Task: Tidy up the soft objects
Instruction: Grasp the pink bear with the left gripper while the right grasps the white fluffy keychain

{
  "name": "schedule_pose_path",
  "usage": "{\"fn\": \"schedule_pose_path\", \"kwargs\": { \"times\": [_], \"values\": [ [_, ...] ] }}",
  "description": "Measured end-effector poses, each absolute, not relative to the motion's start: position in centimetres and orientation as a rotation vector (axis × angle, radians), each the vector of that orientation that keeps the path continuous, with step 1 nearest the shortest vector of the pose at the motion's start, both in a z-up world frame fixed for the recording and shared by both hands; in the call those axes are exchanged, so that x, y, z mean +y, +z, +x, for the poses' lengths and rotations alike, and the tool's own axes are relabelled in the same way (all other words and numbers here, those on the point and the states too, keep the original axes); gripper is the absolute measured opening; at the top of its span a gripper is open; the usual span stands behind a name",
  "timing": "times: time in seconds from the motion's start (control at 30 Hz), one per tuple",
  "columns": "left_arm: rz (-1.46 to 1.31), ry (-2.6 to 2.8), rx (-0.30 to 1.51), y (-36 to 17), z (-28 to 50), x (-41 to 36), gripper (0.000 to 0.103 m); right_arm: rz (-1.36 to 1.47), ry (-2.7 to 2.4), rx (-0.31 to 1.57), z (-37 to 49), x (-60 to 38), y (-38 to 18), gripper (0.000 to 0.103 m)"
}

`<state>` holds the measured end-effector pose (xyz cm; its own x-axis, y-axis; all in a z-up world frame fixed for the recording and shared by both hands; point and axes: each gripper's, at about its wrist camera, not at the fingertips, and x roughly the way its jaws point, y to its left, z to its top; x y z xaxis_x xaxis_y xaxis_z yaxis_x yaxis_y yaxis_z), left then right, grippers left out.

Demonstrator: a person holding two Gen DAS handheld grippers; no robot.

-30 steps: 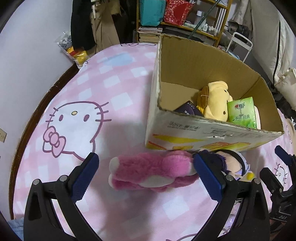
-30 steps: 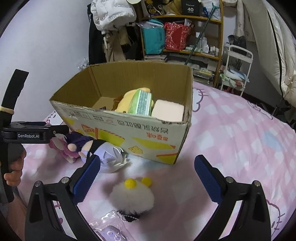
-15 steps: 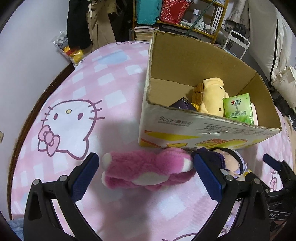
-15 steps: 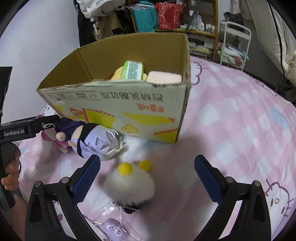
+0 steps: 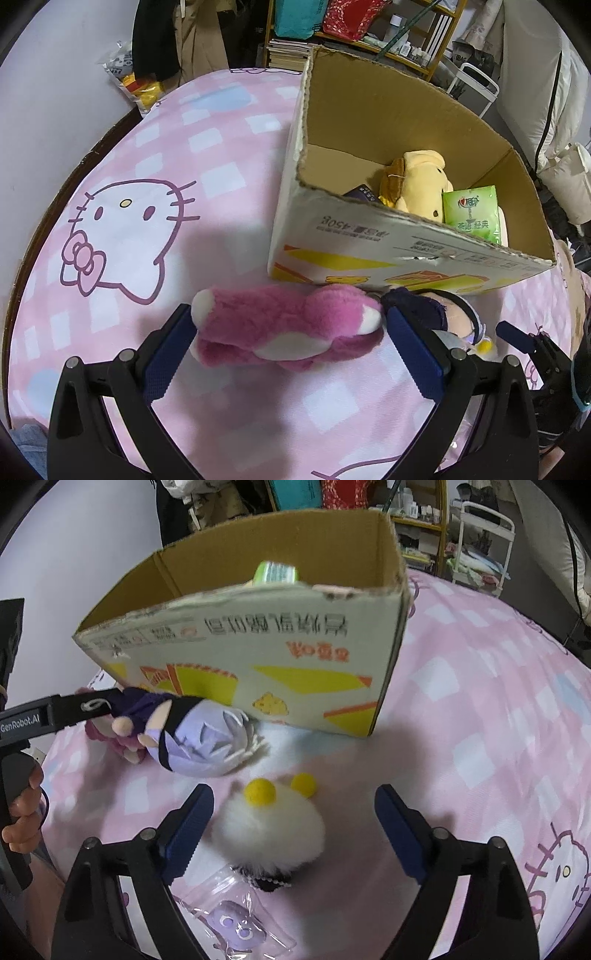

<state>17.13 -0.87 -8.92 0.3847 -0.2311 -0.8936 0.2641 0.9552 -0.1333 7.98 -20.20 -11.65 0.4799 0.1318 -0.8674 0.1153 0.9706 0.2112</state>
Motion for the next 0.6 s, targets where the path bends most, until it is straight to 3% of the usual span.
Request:
{"fn": "schedule_pose_path", "kwargs": {
  "times": [0.13,0.23,0.4,0.5,0.6],
  "values": [
    [0.022,-0.305,1.138,-9.2,17.3,-0.9,0.101,0.25,0.016,1.094,8.1,-20.1,-12.0,0.093],
    [0.009,-0.307,1.139,-9.3,17.4,-0.8,0.101,0.25,0.025,1.11,8.2,-20.0,-12.4,0.081],
    [0.045,-0.307,1.118,-9.3,17.2,-0.9,0.101,0.226,0.038,1.127,8.1,-19.6,-13.0,0.081],
    [0.064,-0.315,1.102,-9.1,16.9,-1.2,0.093,0.214,0.037,1.135,7.9,-19.2,-13.1,0.081],
    [0.069,-0.311,1.097,-8.9,16.7,-1.4,0.092,0.205,0.022,1.151,7.7,-18.8,-13.2,0.08]
  ]
}}
